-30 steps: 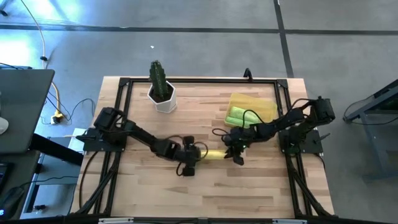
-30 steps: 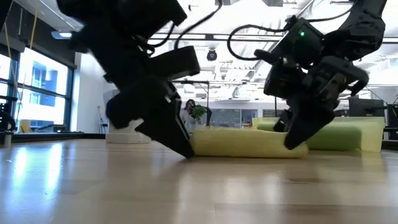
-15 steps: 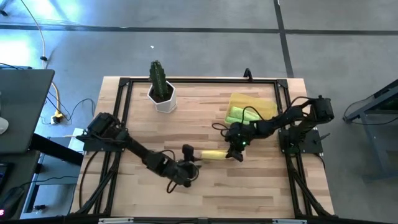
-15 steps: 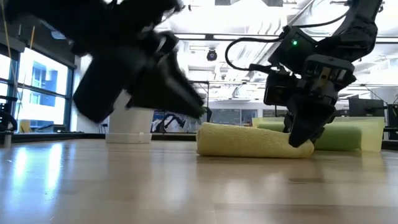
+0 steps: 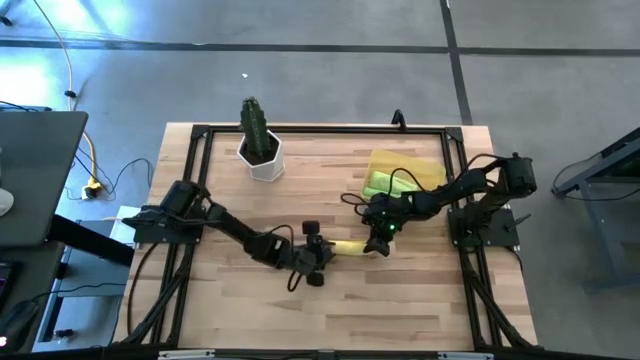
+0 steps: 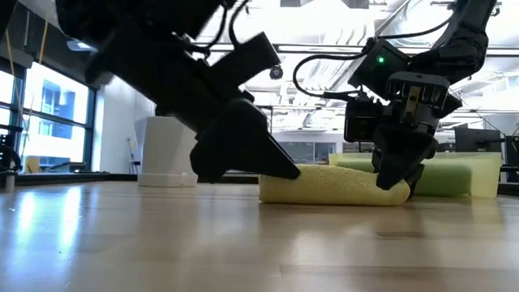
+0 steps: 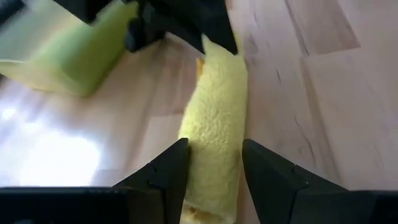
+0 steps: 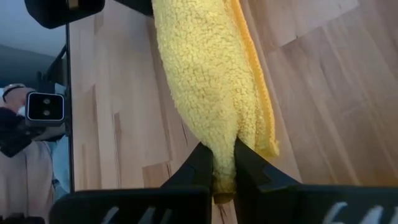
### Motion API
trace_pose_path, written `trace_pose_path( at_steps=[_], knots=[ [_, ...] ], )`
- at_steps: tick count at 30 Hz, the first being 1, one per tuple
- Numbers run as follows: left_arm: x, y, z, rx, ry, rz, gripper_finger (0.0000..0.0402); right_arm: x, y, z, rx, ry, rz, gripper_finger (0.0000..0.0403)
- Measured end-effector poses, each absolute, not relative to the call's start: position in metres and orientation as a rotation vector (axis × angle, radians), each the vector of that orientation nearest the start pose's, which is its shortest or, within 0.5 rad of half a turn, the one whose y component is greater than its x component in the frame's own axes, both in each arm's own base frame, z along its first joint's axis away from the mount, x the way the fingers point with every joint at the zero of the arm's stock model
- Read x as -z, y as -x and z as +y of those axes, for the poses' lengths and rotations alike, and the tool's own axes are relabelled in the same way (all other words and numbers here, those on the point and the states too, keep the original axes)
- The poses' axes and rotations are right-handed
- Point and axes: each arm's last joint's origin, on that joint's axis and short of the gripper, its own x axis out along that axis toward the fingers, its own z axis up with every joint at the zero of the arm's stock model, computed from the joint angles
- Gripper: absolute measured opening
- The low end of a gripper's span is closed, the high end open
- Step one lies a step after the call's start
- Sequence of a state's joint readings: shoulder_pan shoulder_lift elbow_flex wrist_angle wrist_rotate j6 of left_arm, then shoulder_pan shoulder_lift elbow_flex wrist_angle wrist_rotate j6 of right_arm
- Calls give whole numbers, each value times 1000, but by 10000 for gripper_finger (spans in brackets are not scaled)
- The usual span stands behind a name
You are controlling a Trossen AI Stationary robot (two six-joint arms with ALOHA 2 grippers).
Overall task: Roll microfiber towels into tight, uniform cylinder then place into a basket
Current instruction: Roll the yellow microfiber cloth, then put the yellow microfiber cloth into the yellow bin
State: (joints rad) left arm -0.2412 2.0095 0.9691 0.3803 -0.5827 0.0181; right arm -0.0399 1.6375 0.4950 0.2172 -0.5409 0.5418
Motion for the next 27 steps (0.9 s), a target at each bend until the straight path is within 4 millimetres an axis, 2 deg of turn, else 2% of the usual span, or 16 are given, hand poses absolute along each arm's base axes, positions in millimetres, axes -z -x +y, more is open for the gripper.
trace_pose_path(
  at_steps=[8,16,21,27],
  knots=[
    [-94,-377,-59,-270,-76,649,141,-95,-250,5,-223,-731,1003,17],
    [-85,-378,-43,-288,189,704,141,-98,-250,5,-325,-561,956,106],
    [-84,-378,-40,-262,235,722,141,-113,-247,4,-349,-458,895,143],
    [-83,-377,-40,-258,256,730,141,-143,-245,7,-369,-241,736,149]
  ],
)
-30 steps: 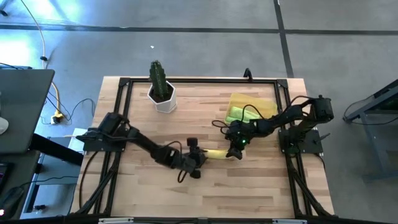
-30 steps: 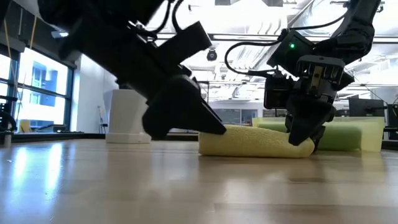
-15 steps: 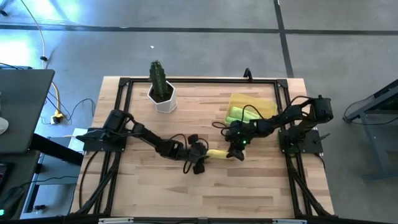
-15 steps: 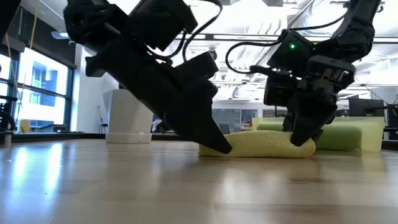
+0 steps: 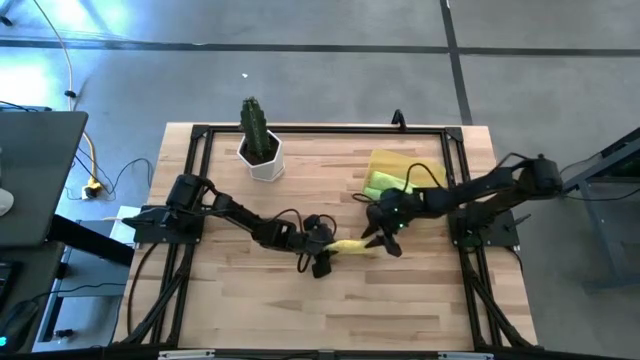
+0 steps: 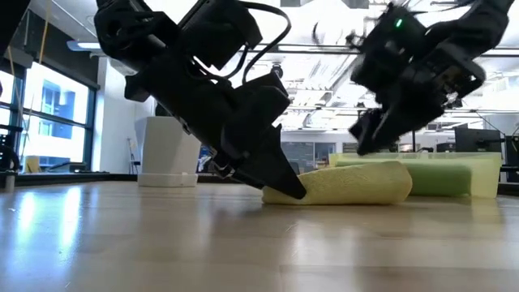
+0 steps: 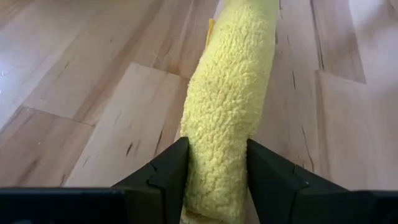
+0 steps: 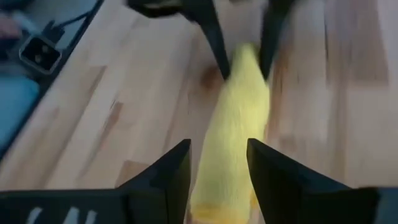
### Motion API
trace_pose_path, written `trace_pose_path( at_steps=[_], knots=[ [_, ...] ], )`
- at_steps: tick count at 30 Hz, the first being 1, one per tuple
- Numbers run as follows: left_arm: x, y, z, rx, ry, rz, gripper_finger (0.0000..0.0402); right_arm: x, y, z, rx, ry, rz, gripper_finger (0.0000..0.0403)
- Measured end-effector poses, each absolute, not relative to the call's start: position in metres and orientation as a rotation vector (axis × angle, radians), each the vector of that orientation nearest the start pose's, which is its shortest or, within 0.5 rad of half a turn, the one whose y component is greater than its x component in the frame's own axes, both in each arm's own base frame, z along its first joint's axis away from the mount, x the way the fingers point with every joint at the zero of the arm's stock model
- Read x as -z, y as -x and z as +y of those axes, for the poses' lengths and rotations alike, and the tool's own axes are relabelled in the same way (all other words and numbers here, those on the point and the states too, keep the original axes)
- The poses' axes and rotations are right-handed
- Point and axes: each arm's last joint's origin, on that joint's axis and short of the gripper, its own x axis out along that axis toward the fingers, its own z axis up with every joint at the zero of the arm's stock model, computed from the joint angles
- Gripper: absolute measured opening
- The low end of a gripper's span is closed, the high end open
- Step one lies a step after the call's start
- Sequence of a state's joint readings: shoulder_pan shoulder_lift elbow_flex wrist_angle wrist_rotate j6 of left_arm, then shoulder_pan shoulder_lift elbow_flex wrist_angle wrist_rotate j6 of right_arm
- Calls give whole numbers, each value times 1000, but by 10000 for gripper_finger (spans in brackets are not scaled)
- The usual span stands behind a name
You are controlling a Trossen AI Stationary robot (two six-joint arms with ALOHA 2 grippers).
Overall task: Roll microfiber towels into tight, uniform cylinder then place into a basket
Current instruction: Put the yellow microfiber cloth into the yellow bin
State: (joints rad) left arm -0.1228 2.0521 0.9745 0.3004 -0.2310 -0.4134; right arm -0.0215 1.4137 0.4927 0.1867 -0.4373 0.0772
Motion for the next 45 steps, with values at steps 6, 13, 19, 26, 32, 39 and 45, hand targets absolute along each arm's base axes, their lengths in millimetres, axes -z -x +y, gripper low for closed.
trace_pose_path(
  at_steps=[6,13,19,26,32,39,45],
  knots=[
    [-83,-377,-40,-257,260,722,141,-157,-248,38,-448,173,550,149],
    [-82,-378,-40,-271,268,716,141,-145,-257,63,-347,309,501,152],
    [-82,-378,-36,-290,303,711,141,-127,-261,64,-340,334,556,188],
    [-82,-378,-36,-291,304,708,141,-106,-266,57,-318,330,626,210],
    [-83,-378,-36,-293,305,705,141,-95,-269,51,-253,332,661,198],
    [-88,-380,-36,-283,316,663,141,-90,-269,50,-195,253,695,144],
    [-98,-378,-36,-280,316,662,141,-88,-268,50,-165,199,729,53]
  ],
)
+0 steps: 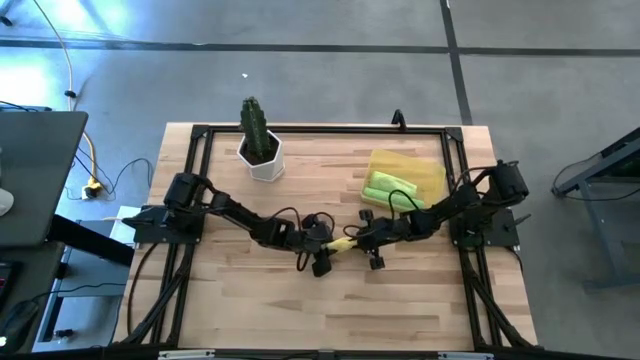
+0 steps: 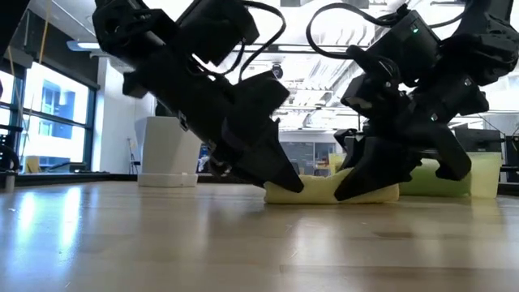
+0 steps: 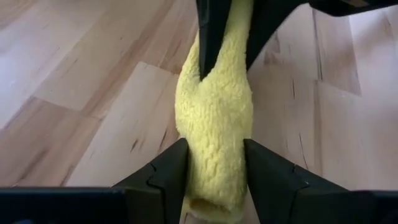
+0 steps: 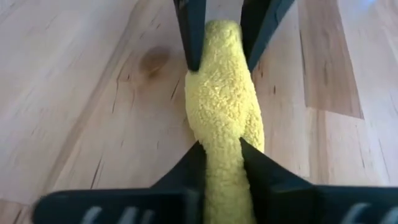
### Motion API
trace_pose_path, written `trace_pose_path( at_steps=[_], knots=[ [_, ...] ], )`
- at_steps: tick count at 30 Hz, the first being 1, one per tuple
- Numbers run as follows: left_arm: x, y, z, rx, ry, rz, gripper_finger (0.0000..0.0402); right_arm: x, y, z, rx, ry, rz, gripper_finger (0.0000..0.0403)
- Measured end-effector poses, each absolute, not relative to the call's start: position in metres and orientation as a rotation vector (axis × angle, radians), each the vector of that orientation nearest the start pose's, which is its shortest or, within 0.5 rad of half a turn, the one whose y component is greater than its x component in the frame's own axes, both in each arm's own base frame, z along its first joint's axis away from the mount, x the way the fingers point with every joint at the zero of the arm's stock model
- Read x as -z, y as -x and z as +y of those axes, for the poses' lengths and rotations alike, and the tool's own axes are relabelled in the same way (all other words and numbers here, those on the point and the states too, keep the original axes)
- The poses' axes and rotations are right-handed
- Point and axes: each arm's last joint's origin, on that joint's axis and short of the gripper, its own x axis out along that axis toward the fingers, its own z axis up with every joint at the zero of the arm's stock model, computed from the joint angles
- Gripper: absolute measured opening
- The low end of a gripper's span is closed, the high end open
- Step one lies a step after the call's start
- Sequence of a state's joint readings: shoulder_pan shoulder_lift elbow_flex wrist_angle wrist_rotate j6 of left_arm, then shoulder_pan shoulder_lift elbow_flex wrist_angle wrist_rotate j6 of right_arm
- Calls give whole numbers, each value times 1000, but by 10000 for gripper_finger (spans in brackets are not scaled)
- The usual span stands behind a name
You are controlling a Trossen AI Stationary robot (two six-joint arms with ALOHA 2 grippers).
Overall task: Roll microfiber towels into tight, uniform cylinder then place into a basket
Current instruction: Put the yellow microfiber cloth into the yellow bin
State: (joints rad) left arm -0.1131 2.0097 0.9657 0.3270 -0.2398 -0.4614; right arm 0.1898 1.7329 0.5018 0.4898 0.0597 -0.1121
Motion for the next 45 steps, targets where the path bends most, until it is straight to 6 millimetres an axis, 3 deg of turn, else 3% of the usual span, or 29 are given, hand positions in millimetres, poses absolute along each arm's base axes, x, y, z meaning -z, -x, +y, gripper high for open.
trace_pose_path(
  at_steps=[3,9,16,21,26,32,38,45],
  knots=[
    [-109,-375,-36,-274,298,665,141,-88,-267,50,-156,174,736,16],
    [-137,-364,-33,-279,267,701,141,-101,-262,46,-149,162,733,14],
    [-174,-349,-29,-313,238,693,141,-143,-247,25,48,232,700,10],
    [-196,-342,-26,-354,171,634,141,-176,-227,6,210,338,681,10],
    [-204,-338,-24,-398,115,618,141,-193,-196,-16,390,413,781,10],
    [-202,-338,-19,-419,89,626,141,-190,-170,-37,500,315,879,10],
    [-202,-339,-10,-445,99,623,141,-164,-166,-42,442,235,872,10],
    [-201,-339,-7,-452,100,627,141,-156,-165,-42,429,226,827,11]
  ],
)
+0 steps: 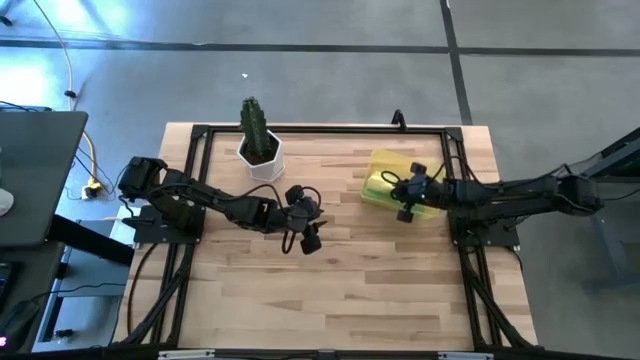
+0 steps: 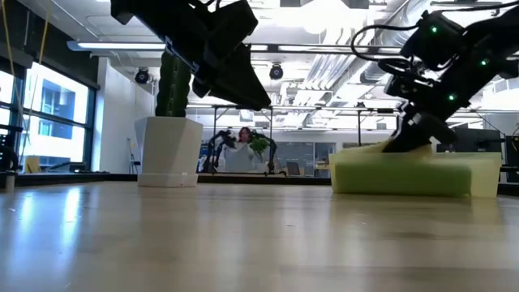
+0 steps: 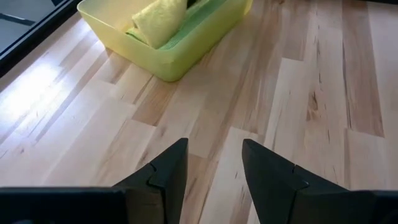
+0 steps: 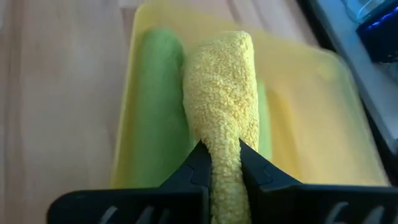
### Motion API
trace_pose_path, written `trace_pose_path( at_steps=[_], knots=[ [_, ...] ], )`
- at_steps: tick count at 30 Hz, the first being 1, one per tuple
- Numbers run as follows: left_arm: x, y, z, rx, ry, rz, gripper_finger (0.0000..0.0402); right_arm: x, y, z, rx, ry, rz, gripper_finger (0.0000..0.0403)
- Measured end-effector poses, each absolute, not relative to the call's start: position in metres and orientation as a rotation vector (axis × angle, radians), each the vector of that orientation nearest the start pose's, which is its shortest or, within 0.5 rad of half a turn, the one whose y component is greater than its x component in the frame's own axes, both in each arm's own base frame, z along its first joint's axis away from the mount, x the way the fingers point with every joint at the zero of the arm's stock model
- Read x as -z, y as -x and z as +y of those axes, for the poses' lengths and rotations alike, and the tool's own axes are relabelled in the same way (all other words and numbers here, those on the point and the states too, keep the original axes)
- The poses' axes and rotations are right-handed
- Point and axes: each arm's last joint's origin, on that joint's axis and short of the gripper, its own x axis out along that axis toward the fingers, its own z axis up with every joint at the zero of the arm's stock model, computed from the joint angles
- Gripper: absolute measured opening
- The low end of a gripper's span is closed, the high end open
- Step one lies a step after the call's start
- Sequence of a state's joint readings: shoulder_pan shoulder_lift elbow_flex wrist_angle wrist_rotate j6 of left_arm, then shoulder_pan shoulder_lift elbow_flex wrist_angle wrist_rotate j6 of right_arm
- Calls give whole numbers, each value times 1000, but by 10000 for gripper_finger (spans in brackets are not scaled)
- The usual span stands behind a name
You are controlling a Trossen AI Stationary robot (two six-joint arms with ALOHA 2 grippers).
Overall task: Roll microfiber towels into tight, uniform cylinder then place into a basket
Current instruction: Put the yellow microfiber cloth into the yellow bin, then return to Home Position
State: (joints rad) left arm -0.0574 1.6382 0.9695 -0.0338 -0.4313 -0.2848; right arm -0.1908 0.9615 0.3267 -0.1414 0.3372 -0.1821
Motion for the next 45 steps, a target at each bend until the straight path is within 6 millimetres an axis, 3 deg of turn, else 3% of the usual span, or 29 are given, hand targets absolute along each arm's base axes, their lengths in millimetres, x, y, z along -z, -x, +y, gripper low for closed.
trace_pose_path(
  at_steps=[10,13,21,25,33,39,45],
  knots=[
    [-201,-339,-7,-452,101,627,141,-141,-157,-40,419,198,857,26],
    [-201,-339,-7,-451,100,627,141,-142,-158,-40,416,216,842,69],
    [-201,-339,-7,-464,132,619,141,-152,-163,-41,441,163,813,232],
    [-211,-336,-7,-468,156,585,141,-168,-168,-42,451,132,821,268],
    [-245,-319,-7,-450,144,519,141,-221,-180,-42,408,30,829,275],
    [-277,-287,-6,-411,138,521,141,-264,-177,-41,398,22,828,275],
    [-306,-245,-7,-405,134,523,141,-283,-151,-36,419,-28,740,275]
  ],
)
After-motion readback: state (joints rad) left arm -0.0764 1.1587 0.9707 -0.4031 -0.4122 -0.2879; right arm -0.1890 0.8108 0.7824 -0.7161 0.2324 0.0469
